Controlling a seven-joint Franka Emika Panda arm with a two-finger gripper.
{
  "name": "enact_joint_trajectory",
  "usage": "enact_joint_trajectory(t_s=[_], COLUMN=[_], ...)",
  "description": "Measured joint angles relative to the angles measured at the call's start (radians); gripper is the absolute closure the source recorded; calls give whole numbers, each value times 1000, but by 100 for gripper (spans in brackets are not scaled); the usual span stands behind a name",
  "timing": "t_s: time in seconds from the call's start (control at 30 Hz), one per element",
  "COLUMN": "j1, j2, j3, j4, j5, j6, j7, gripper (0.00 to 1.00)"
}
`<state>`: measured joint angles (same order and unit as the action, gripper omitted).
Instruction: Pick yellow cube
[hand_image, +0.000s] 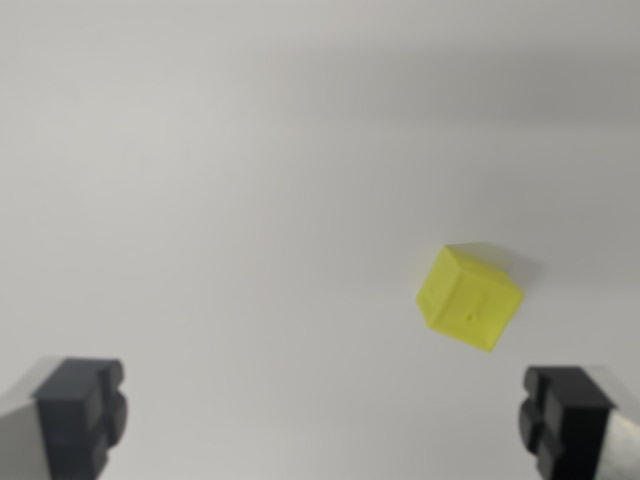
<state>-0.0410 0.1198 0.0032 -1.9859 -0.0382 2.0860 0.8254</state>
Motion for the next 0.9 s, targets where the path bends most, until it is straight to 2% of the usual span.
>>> enact_joint_trajectory(t_s=[0.23,0.9], j1=[-3,-49], j2=[-3,-3], j3=[0,-1], j4=[-10,-144], j5=[0,4], j6=[7,146], j7=[5,33], gripper=[0,0])
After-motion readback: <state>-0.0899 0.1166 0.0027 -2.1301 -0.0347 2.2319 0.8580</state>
